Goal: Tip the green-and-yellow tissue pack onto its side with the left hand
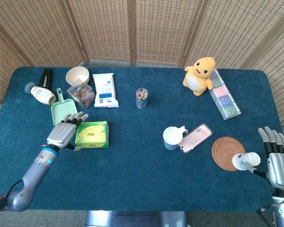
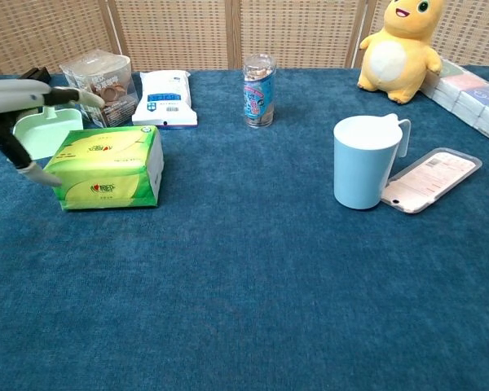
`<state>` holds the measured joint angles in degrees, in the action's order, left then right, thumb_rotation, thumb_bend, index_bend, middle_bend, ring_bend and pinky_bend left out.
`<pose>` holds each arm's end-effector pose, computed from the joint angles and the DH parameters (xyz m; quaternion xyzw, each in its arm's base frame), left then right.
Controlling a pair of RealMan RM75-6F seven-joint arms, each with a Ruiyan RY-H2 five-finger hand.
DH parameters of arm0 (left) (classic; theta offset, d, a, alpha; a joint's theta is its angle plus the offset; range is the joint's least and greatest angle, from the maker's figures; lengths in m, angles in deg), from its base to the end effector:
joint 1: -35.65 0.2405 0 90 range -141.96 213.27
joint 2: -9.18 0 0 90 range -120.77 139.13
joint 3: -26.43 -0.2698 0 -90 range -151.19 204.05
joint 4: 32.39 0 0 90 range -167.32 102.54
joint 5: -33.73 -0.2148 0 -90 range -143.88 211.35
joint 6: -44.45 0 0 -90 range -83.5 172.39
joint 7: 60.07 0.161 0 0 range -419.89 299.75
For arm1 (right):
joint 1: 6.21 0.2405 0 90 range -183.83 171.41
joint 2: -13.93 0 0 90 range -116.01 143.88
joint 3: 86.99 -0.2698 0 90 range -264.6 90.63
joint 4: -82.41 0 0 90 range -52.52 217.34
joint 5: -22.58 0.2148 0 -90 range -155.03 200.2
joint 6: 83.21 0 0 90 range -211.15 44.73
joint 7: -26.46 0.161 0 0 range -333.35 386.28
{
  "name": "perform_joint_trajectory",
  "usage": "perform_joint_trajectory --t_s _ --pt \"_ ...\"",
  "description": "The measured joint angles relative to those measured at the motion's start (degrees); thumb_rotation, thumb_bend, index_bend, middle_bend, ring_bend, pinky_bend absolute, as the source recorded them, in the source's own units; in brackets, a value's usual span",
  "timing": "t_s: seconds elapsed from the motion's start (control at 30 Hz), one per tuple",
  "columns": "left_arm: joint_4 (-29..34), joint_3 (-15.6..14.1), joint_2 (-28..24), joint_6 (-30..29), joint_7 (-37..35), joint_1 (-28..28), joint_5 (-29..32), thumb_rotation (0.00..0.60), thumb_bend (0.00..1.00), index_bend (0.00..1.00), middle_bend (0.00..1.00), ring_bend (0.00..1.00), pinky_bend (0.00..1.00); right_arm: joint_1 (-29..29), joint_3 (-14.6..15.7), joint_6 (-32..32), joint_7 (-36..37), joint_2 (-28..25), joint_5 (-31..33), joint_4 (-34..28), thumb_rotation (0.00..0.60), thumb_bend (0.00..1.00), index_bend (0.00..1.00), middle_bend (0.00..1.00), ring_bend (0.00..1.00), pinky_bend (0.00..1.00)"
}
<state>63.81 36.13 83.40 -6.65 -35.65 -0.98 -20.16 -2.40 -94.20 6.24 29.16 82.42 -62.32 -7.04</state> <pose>-0.2123 0.3498 0.0355 -0.7251 -0.4359 -0.2827 0.4520 -0.3244 -0.2082 0.1646 0.5380 -0.3744 0.4473 0.6085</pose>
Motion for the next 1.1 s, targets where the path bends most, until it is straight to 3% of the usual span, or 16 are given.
perform_joint_trajectory --t_s 0.13,0.2,0.23,0.33,0.4,0.6,0.8,1.1 --pt "-1.3 0.0 2.4 0.7 3.8 -2.8 4.6 0.6 0.0 0.03 0.0 0.0 0.0 0.0 0.0 0.0 0.3 0.0 -0.1 0.0 0.6 0.0 0.0 0.0 0.0 0.0" --pt "-1.7 -0.1 3.4 0.6 5.1 -3.8 6.0 0.6 0.0 0.07 0.01 0.0 0.05 0.0 0.0 0.1 0.5 -0.1 -0.2 0.0 0.6 0.0 0.0 0.0 0.0 0.0" --pt "-2.0 -0.2 4.1 0.3 5.7 -4.4 6.8 0.6 0.0 0.12 0.05 0.02 0.12 -0.1 0.0 0.2 0.7 -0.1 -0.3 0.0 0.6 0.0 0.0 0.0 0.0 0.0" --pt "-2.6 -0.2 5.2 -1.2 6.5 -5.1 7.4 0.6 0.0 0.33 0.28 0.2 0.4 -0.1 0.1 0.3 0.9 -0.2 -0.4 0.1 0.6 0.0 0.0 0.0 0.0 0.0" --pt "-2.9 -0.2 5.8 -2.4 7.0 -5.3 7.5 0.6 0.0 0.38 0.33 0.27 0.47 -0.2 0.1 0.3 1.0 -0.2 -0.4 0.1 0.6 0.0 0.0 0.0 0.0 0.0" --pt "-2.3 -1.6 6.6 -5.0 8.8 -5.4 7.5 0.6 0.0 0.39 0.34 0.29 0.49 0.0 0.1 -0.1 1.1 -0.2 -0.3 0.2 0.6 0.0 0.0 0.0 0.0 0.0" --pt "0.8 -1.9 4.6 -4.0 5.1 -4.7 6.0 0.6 0.0 0.42 0.36 0.31 0.49 0.0 0.2 -0.1 0.8 -0.1 -0.4 0.3 0.6 0.0 0.0 0.0 0.0 0.0" --pt "9.2 -0.9 -5.0 9.7 -9.3 -4.2 5.2 0.6 0.0 0.45 0.4 0.34 0.5 0.2 0.5 -0.8 -0.2 0.4 -0.3 0.7 0.6 0.0 0.0 0.0 0.0 0.0"
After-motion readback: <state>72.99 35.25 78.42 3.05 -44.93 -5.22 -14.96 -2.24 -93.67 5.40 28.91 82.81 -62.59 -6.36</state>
